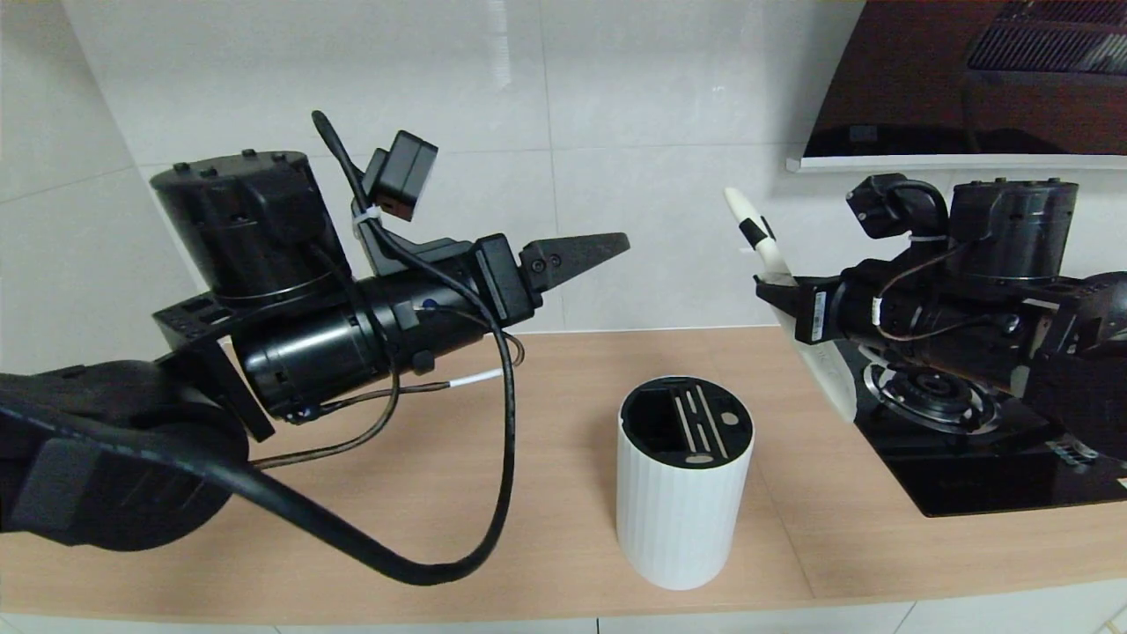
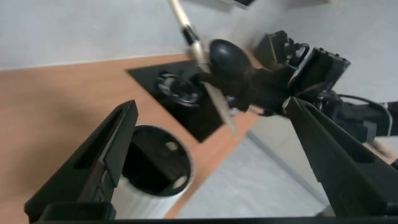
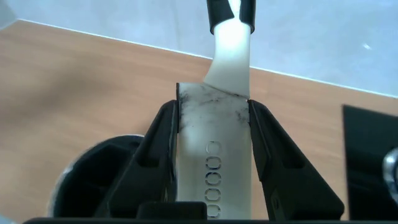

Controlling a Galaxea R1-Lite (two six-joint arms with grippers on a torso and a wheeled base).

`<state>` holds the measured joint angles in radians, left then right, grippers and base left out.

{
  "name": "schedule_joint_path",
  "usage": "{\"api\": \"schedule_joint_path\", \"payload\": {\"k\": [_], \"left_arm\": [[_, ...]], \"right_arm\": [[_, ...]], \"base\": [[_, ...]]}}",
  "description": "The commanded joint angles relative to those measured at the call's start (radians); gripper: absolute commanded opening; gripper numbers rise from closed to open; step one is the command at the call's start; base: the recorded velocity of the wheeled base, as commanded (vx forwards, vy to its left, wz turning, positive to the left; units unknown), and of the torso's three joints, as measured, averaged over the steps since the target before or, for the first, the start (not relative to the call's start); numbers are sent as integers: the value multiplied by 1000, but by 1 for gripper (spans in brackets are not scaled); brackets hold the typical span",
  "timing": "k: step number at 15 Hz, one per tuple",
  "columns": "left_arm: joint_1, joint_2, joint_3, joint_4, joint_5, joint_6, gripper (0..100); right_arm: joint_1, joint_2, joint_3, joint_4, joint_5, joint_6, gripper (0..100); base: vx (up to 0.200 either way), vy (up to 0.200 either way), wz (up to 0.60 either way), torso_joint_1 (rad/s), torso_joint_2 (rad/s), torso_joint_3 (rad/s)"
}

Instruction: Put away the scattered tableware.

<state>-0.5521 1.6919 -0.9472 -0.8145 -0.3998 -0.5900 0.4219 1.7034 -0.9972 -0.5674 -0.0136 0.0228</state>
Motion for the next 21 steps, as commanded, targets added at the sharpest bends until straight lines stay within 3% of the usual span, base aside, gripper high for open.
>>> {"api": "schedule_joint_path", "payload": {"k": [1,2,3,7,9,11,18,21], "left_arm": [[-19,43,39,-57,-8,-28,100],[-19,106,42,-155,-11,-47,100],[-17,132,31,-186,-8,-48,100],[-29,172,16,-187,-5,-59,100],[-48,186,-15,-189,12,-151,100],[-48,193,-36,-187,10,-192,100],[-83,276,-90,-186,68,-194,100],[-92,270,-94,-192,68,-234,100]], "right_arm": [[23,-24,12,0,0,0,0],[43,-33,15,0,-2,0,0],[63,-39,20,0,-2,3,0],[135,-59,55,0,-8,9,0],[173,-57,75,0,-9,9,0],[204,-59,85,0,-9,9,0],[268,-51,117,-43,-9,11,0],[282,-50,124,-43,-9,11,0]], "base": [[0,0,0,0,0,0],[0,0,0,0,0,0],[0,0,0,0,0,0],[0,0,0,0,0,0],[0,0,0,0,0,0],[0,0,0,0,0,0],[0,0,0,0,0,0],[0,0,0,0,0,0]]}}
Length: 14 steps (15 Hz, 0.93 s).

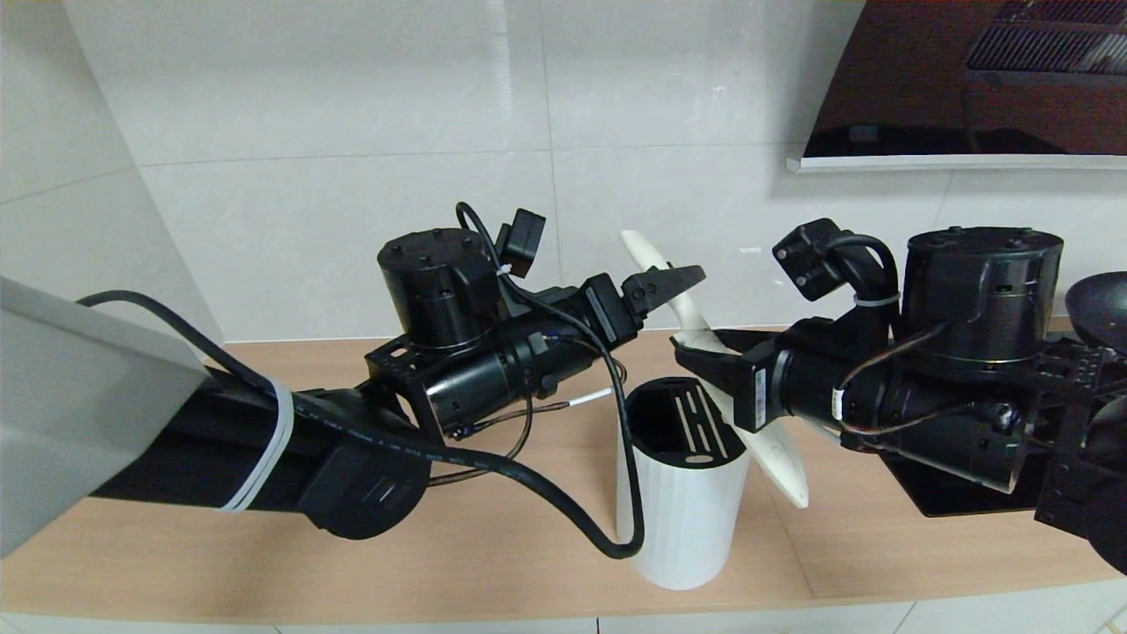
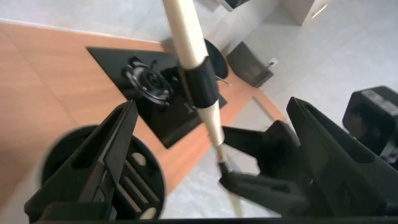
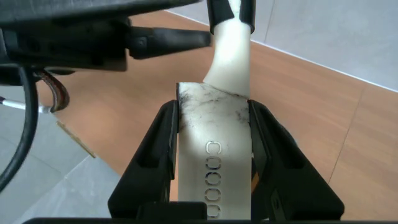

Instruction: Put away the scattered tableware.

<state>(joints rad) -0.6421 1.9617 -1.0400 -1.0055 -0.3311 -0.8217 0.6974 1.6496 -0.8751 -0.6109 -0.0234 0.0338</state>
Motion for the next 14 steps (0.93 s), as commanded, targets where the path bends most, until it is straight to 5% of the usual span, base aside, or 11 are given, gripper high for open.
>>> {"api": "schedule_joint_path", "payload": {"k": [1,12,13,14], "left_arm": [[-2,0,-2,-1,0,-2,100],[-2,22,-3,-2,-2,-2,100],[-2,28,-5,-2,0,-2,0],[-2,29,-12,-2,0,-2,0]], "right_arm": [[10,6,4,0,2,0,0],[40,6,25,-1,7,1,0],[42,6,25,-1,7,1,0],[47,4,30,-1,7,1,0]], "base": [[0,0,0,0,0,0],[0,0,0,0,0,0],[0,0,0,0,0,0],[0,0,0,0,0,0]]}}
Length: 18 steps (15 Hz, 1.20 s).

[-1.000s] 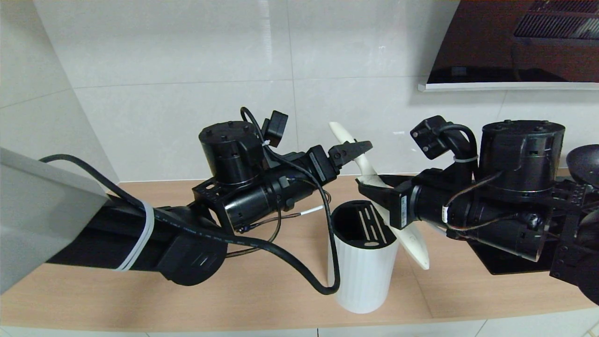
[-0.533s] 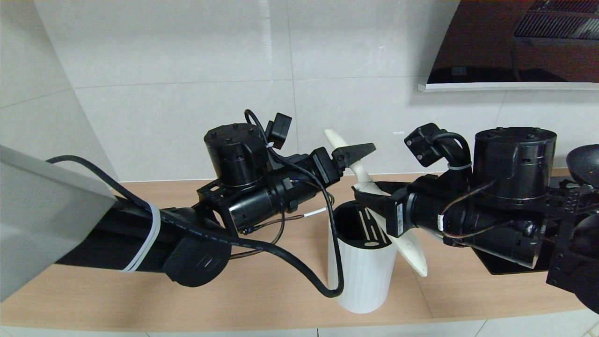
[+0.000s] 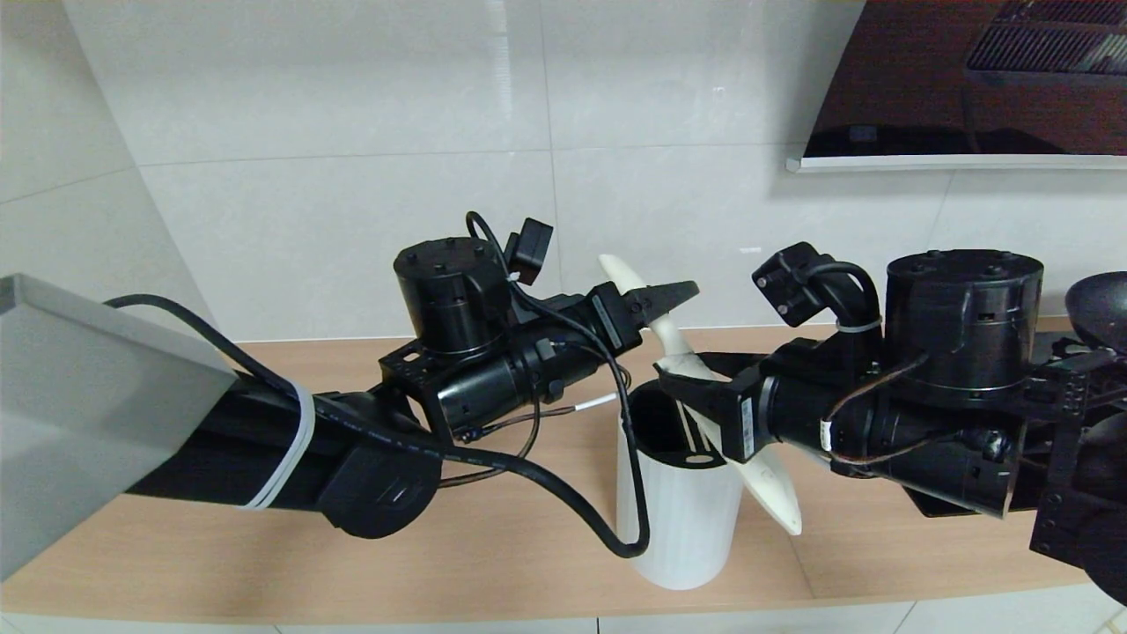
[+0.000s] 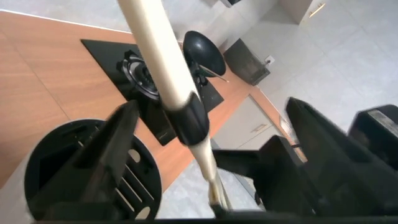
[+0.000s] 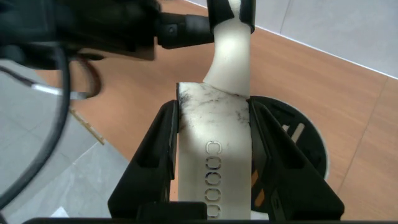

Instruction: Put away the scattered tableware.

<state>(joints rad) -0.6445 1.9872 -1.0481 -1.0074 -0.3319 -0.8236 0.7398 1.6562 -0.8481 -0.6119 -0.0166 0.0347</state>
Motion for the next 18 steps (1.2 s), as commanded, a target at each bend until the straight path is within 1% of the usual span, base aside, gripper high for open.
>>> {"api": "schedule_joint_path", "payload": {"k": [1,5,7,10,13,14,18], "left_arm": [[0,5,-6,0,-1,0,0],[0,8,-6,0,-6,0,0],[0,7,-6,-3,2,0,0],[-3,13,0,-56,19,0,0],[-12,8,-1,-54,21,-2,0],[-12,4,-1,-53,24,0,0],[-12,-34,-1,-43,33,0,0]], "right_arm": [[6,-3,4,0,0,-1,0],[6,-3,6,-8,0,-1,0],[6,-4,6,-8,0,-1,0],[6,-3,4,-8,-2,1,0],[6,-3,4,-20,-5,-1,0],[6,-3,4,-22,-5,1,100],[6,-19,11,-22,-6,-1,100]], "base": [[0,0,0,0,0,0],[0,0,0,0,0,0],[0,0,0,0,0,0],[0,0,0,0,0,0],[0,0,0,0,0,0],[0,0,0,0,0,0],[0,0,0,0,0,0]]}}
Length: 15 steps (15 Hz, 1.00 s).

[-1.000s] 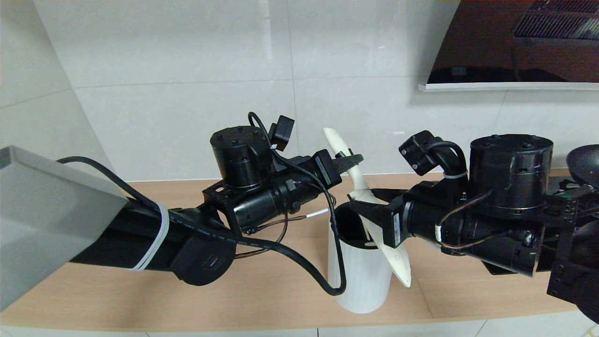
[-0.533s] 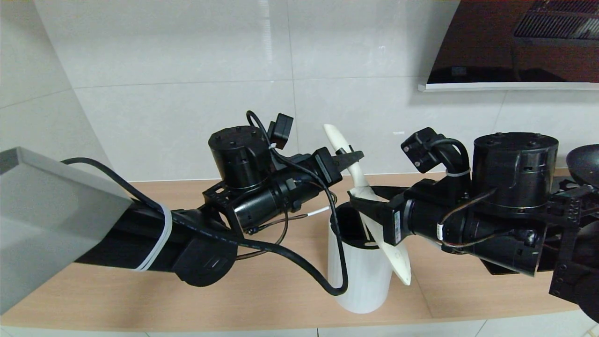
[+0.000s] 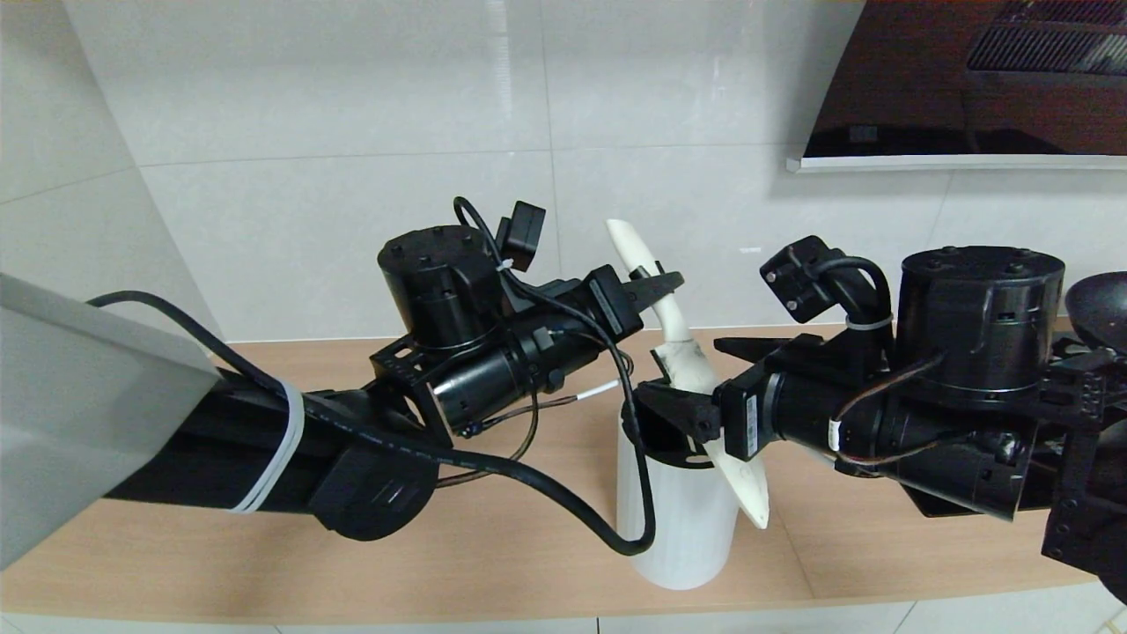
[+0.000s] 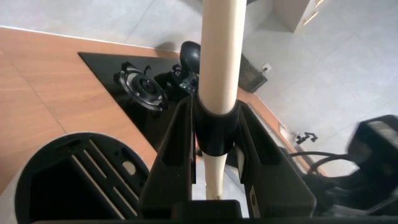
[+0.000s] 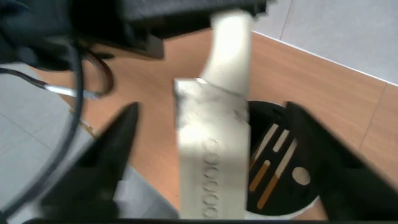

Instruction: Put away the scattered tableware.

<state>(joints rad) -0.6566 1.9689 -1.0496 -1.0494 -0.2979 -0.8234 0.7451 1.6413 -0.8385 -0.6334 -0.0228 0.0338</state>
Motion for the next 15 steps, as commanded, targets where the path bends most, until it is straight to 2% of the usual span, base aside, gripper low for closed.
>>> {"api": "schedule_joint_path", "payload": {"k": [1,3,5,6,7,8,9,10,11,13,15], "left_arm": [[3,-65,-13,66,13,6,0],[14,-90,-38,109,45,18,0],[18,-113,-92,184,120,59,0],[18,-114,-107,207,143,69,0],[12,-113,-171,308,258,145,0],[8,-104,-208,362,339,213,0],[-3,-87,-242,390,416,259,0],[-37,-76,-274,422,523,306,0],[-55,-79,-271,451,556,343,0],[-92,-99,-254,502,579,417,0],[-123,-93,-265,496,626,469,0]], "right_arm": [[0,-37,12,0,0,-2,100],[-3,-86,27,1,-5,-3,100],[-15,-130,41,3,-6,-5,100],[-30,-161,42,11,-8,-6,100],[-58,-201,45,20,-11,-6,100],[-81,-225,47,34,-11,-6,100],[-102,-250,50,49,-9,-6,100],[-130,-281,50,70,-9,-5,100],[-141,-293,50,74,-9,-6,100],[-171,-311,49,74,-8,-6,100],[-185,-325,47,74,-8,-6,100]], "base": [[0,0,0,0,0,0],[0,0,0,0,0,0],[0,0,0,0,0,0],[0,0,0,0,0,0],[0,0,0,0,0,0],[0,0,0,0,0,0],[0,0,0,0,0,0],[0,0,0,0,0,0],[0,0,0,0,0,0],[0,0,0,0,0,0],[0,0,0,0,0,0]]}}
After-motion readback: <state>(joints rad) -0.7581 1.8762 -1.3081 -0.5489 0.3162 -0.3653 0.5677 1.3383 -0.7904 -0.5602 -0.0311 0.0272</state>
